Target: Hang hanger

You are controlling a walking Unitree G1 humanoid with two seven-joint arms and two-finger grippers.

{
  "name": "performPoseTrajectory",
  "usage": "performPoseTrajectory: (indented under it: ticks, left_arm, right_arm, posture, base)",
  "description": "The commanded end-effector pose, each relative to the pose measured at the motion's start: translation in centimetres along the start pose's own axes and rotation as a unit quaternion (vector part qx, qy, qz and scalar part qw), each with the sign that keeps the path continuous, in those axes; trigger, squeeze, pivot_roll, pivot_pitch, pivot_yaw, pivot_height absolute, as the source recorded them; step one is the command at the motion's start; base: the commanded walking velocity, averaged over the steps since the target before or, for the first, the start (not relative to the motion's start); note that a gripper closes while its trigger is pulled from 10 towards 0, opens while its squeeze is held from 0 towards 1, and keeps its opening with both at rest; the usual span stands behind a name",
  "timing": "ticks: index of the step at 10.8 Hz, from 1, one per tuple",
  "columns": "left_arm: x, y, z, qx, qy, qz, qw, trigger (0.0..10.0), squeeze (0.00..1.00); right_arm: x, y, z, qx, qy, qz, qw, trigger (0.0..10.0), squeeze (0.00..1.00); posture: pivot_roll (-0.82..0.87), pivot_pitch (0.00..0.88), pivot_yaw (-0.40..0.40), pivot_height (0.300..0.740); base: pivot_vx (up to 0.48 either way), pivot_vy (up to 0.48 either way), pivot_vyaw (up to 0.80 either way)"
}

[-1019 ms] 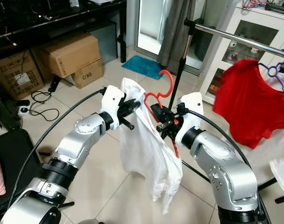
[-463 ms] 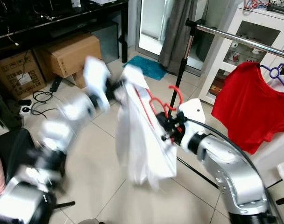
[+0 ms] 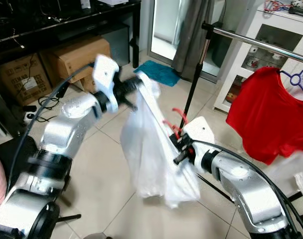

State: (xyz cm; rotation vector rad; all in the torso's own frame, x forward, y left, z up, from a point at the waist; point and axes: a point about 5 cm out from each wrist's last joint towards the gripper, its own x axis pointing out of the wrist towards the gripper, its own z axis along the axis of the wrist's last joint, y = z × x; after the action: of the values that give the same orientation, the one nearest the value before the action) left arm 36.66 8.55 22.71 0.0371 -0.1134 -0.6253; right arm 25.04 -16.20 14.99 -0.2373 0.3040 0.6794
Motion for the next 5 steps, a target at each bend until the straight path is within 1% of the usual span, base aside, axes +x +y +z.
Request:
performPoseTrajectory:
  ticks: [1,2,3,4,5]
  left_arm:
    - [-0.6,3.5,3.3,0.021,-0.057,0.095,0.994,0.0,0.00]
    - [-1.4,6.3,3.8,0.037,-0.052,0.155,0.986,0.0,0.00]
    - [-2.1,8.1,3.7,0.056,-0.038,0.189,0.980,0.0,0.00]
    - [-3.6,10.9,2.8,0.079,-0.006,0.247,0.966,0.0,0.00]
    - [-4.5,12.4,1.6,0.065,0.014,0.290,0.955,0.0,0.00]
  right_arm:
    - [-0.9,-0.3,-0.2,0.010,-0.012,0.006,1.000,10.0,0.00]
    - [-1.7,-0.3,0.4,0.031,-0.053,0.025,0.998,10.0,0.00]
    - [-2.3,-0.3,0.9,0.040,-0.077,0.044,0.995,10.0,0.00]
    - [-3.6,-0.2,1.5,0.058,-0.117,0.082,0.988,10.0,0.00]
    - [-4.5,1.0,1.6,0.060,-0.129,0.145,0.979,10.0,0.00]
  posture:
    - [0.04,0.000,-0.028,0.740]
    - [0.04,0.000,-0.029,0.740]
    - [0.04,0.000,-0.028,0.740]
    - [0.04,0.000,-0.025,0.740]
    - [0.04,0.000,-0.020,0.740]
  base:
    - [0.000,0.000,0.00]
    - [0.000,0.000,0.00]
    - [0.000,0.000,0.00]
    - [0.000,0.000,0.00]
    - [0.000,0.000,0.00]
